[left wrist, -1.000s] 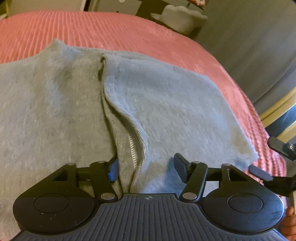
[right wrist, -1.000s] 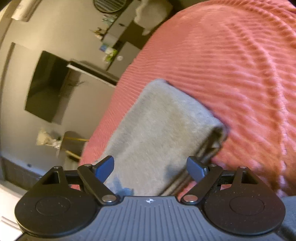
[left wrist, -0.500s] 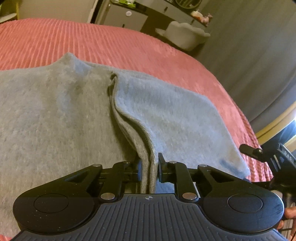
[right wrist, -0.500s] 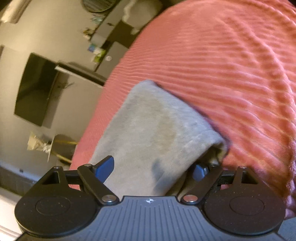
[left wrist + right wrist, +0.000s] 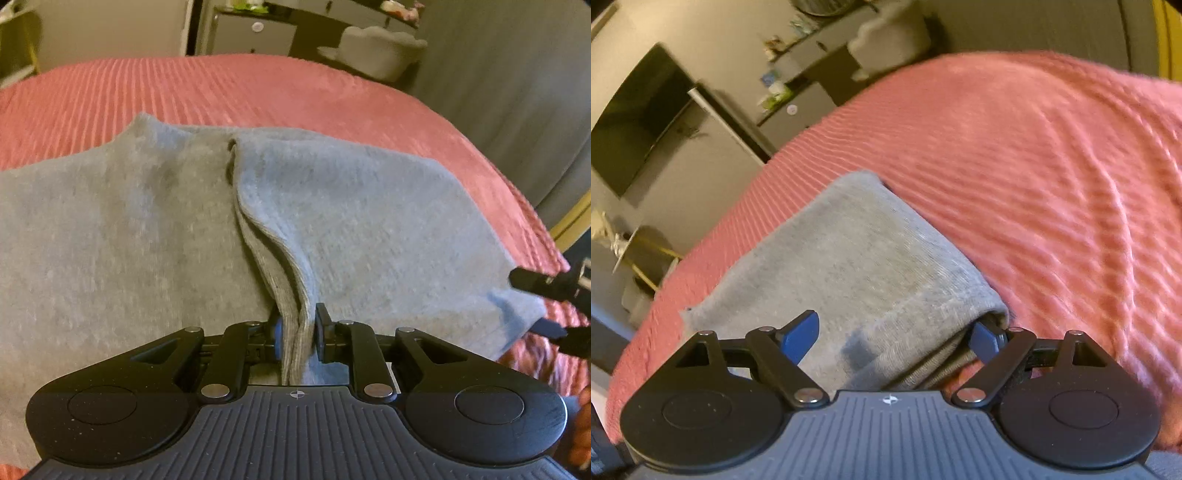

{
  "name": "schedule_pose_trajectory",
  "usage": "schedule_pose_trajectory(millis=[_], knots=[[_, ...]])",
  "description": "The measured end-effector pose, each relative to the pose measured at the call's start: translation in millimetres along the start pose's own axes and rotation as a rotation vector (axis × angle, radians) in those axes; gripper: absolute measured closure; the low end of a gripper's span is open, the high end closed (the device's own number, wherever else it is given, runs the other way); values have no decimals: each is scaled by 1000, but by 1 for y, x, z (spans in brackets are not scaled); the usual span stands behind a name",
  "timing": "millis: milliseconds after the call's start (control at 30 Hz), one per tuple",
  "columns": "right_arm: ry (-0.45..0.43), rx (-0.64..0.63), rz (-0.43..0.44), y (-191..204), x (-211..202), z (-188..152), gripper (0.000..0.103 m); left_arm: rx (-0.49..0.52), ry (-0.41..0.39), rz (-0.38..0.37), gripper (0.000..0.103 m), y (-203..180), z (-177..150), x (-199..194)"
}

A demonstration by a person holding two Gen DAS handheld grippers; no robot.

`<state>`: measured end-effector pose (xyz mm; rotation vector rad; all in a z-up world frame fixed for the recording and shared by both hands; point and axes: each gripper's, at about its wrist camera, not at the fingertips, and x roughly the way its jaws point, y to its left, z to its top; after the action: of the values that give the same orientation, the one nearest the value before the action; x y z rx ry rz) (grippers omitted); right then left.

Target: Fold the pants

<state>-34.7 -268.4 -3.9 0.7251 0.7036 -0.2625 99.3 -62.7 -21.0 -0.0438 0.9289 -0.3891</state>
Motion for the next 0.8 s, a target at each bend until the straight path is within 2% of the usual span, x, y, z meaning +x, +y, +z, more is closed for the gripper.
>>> schedule_pose_trajectory(millis=[33,100,167,300,400,467,533,567,600,667,800], knots=[[0,11,9,-2,-1,2,17,9,-2,11,81,-1,0,0],[0,11,11,-2,-7,2,17,19,3,47,68,-2,1,0],[14,-3,-7,-4,-14,-2,17,33,-4,84,51,-1,1,-2],[22,-40,-48,-1,-22,-9,17,15,-11,123,41,5,4,-7],[2,-123,-70,10,-28,-15,17,-7,-17,163,33,10,7,-14],[-19,-192,-85,20,-28,-17,17,-2,-31,225,33,13,7,-21],[-26,-248,-67,27,-25,-19,17,-4,-43,332,34,19,9,-31],[-22,-258,-47,29,-23,-20,17,-23,-52,372,31,26,11,-38],[-17,-258,-32,29,-21,-21,17,-76,-67,396,29,39,15,-50],[-4,-244,-24,29,-14,-21,17,-226,-115,368,17,71,17,-77],[-12,-199,15,24,-10,-19,17,-579,-229,185,15,153,-3,-136]])
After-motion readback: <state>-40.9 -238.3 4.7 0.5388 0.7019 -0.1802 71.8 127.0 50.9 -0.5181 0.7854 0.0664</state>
